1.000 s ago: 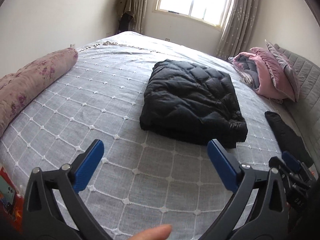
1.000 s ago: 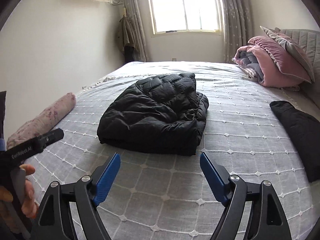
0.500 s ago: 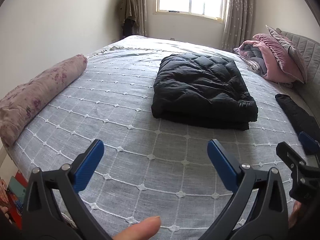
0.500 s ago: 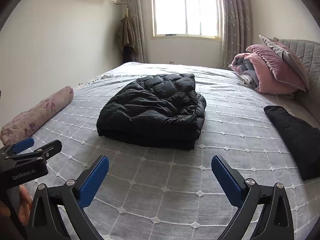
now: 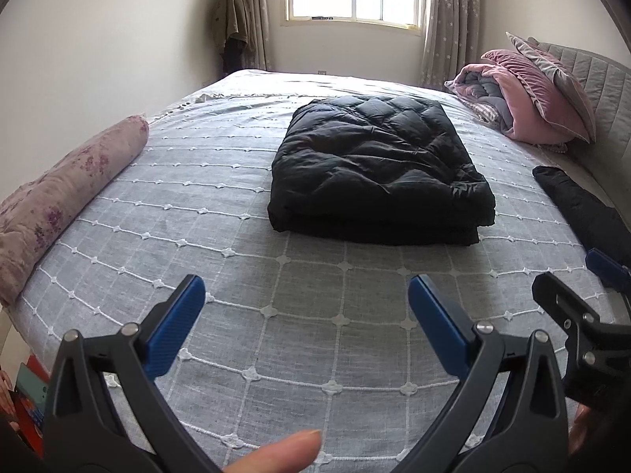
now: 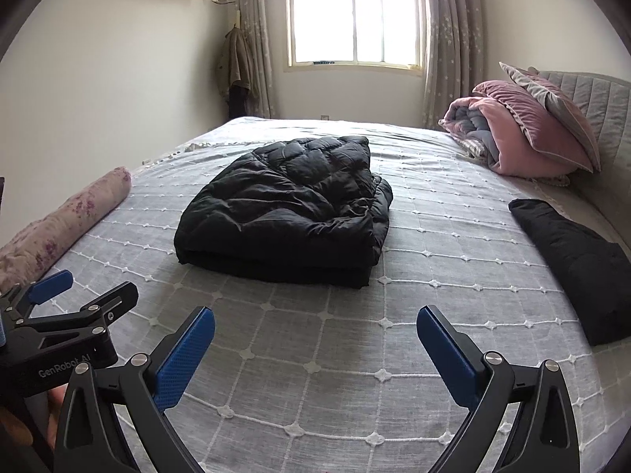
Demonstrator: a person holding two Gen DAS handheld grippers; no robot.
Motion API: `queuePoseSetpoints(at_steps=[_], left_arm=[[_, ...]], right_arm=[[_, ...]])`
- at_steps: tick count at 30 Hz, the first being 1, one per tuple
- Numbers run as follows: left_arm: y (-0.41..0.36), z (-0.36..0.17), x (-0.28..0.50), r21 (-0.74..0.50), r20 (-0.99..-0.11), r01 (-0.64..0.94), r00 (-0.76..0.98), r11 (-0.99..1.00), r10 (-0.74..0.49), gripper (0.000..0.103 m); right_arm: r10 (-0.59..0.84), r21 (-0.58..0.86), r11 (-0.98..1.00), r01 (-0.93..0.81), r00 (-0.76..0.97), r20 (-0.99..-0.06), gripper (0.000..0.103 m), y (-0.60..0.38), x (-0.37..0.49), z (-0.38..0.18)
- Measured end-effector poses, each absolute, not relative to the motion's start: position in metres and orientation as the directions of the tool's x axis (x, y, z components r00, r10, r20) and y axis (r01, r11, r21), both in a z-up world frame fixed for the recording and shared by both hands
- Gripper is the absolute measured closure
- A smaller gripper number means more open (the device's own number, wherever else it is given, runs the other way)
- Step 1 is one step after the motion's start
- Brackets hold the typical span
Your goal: Fold large clothes
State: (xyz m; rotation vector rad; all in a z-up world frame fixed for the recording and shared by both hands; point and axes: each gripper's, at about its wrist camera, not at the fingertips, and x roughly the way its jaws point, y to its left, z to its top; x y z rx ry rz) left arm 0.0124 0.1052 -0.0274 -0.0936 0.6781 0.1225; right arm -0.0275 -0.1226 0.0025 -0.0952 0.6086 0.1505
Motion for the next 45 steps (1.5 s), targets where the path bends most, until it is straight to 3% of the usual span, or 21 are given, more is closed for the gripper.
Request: queuePoseSetpoints(at_steps=[45], left_arm=[[0.1039,-0.0277,0.0143,-0.032,-0.623,-0.149,0.776,0.988,0.097,0.000]], right_arm=[[0.069,-0.082,0.986,-0.145,0.802,-0.593,0.000,-0.1217,-0.0249,-0.0042]])
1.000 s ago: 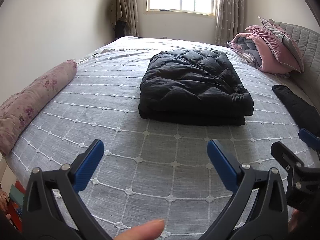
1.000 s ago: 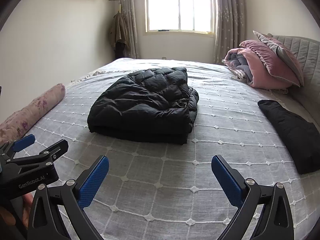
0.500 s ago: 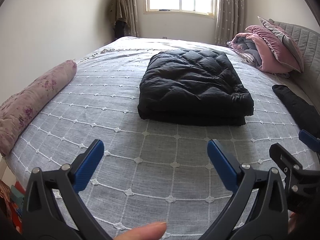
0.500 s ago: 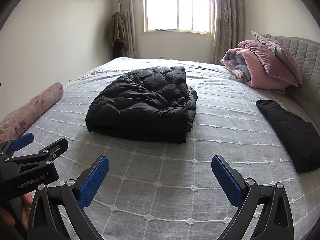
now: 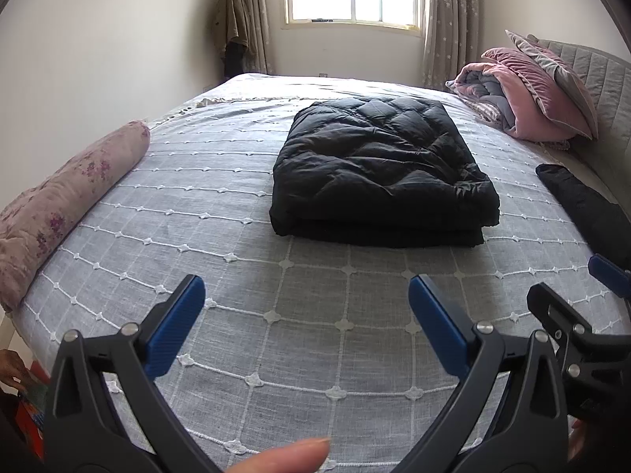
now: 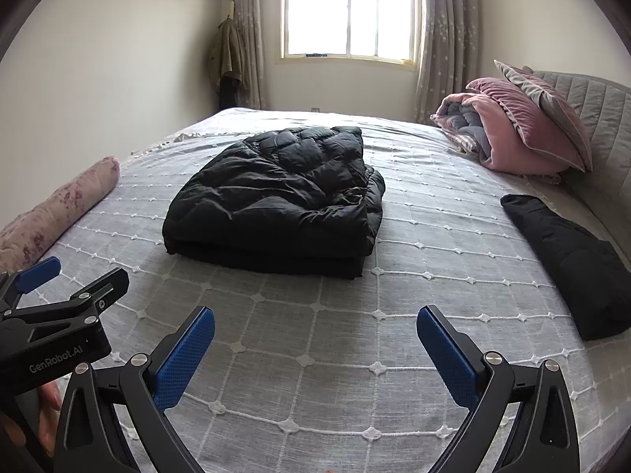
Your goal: Fold large clothes
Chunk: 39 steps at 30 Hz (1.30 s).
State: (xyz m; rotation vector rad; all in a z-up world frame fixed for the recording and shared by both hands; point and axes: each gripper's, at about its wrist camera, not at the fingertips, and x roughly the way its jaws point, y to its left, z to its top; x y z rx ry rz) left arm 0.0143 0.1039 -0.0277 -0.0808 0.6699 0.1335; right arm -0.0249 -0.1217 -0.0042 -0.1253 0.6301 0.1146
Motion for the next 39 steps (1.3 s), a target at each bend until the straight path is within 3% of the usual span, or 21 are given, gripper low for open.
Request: queuePoseSetpoints(at_steps=[39], left_arm=[[0.0988,-0.0274,0.0125,-0.033,-0.620,-0.132,0.780,0.991,0.083,0.000]], right_arm=[[0.057,-0.078,0.989,-0.129,0.798,-0.600,0.000,-0.1253,-0.0245,-0.0083]])
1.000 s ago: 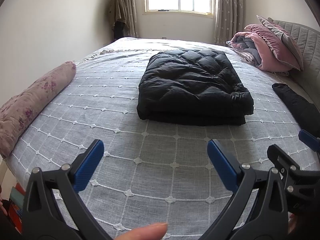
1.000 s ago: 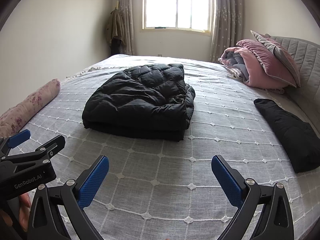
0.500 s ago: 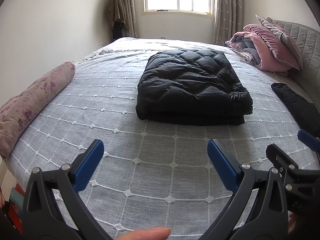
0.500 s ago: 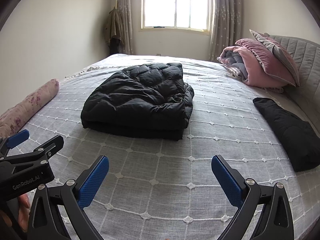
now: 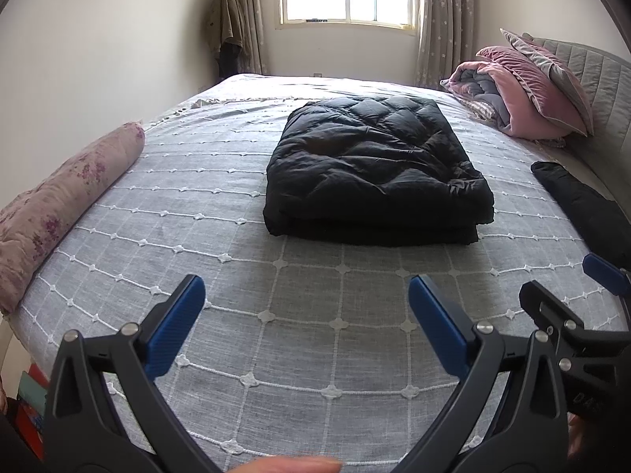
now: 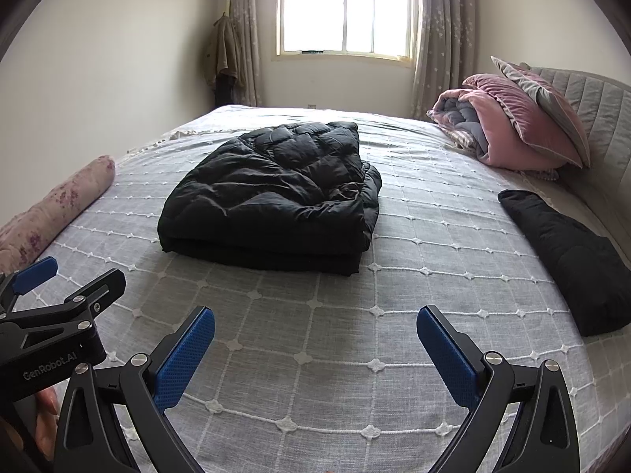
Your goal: Fold large clothes
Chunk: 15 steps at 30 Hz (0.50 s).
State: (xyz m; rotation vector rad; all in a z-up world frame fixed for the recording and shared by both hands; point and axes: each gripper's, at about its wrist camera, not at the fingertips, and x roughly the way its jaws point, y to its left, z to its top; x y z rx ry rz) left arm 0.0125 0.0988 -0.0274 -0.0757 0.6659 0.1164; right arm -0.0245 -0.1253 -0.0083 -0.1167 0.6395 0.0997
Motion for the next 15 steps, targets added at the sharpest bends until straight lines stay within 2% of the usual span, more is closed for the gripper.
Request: queuePoseSetpoints(at_steps=[15], left_arm=[[0.0996,-0.0267,0.0122,-0.036,-0.618,-0.131,0.782,0.991,0.081,0.000]], right_arm=[[0.058,-0.075,0.989,-0.130,0.792,-0.607,0.000,-0.1229,-0.0216,-0.0095]])
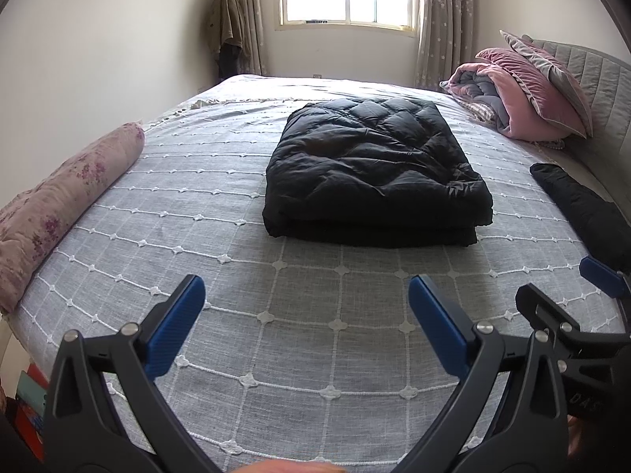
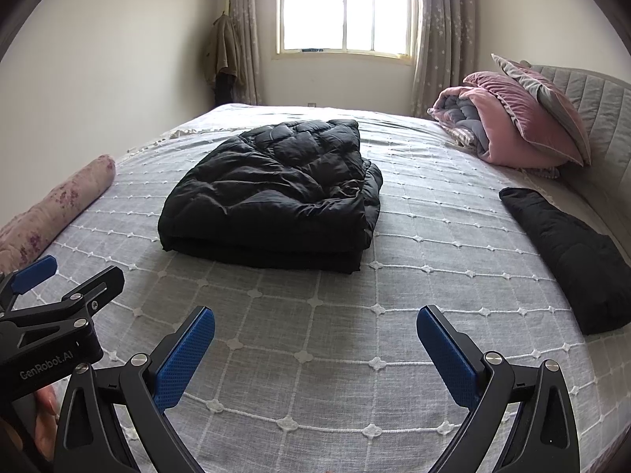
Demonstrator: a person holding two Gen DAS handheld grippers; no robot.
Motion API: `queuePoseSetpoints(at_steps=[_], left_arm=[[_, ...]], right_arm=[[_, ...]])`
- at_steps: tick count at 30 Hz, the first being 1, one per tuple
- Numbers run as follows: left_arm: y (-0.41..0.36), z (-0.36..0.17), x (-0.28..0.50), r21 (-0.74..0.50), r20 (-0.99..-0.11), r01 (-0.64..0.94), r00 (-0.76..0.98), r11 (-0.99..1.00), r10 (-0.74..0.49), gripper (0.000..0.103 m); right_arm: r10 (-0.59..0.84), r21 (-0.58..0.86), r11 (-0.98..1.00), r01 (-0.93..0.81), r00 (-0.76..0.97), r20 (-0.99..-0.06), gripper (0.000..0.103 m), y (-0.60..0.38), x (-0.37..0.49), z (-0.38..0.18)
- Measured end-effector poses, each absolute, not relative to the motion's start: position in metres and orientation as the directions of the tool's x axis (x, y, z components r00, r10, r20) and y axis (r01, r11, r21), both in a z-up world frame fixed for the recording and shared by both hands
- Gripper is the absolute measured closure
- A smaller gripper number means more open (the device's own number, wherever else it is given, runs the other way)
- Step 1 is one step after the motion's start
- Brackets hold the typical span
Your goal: Fold large clothes
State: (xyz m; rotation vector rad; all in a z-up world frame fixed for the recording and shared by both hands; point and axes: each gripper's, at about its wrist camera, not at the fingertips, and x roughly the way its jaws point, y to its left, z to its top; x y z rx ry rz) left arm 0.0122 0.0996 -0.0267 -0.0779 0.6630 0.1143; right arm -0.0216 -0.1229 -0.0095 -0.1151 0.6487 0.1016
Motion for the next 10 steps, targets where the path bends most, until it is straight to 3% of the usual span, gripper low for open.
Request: queuePoseSetpoints(at_steps=[10], left_arm=[[0.0999,-0.0263,0.0129,-0.037,-0.616,-0.133,0.783,0.990,0.082,0.000]], right_arm=[[0.057,-0.076,0.989,-0.130,0.792,-0.608,0.000,-0.1225,-0.0216,-0.0096]])
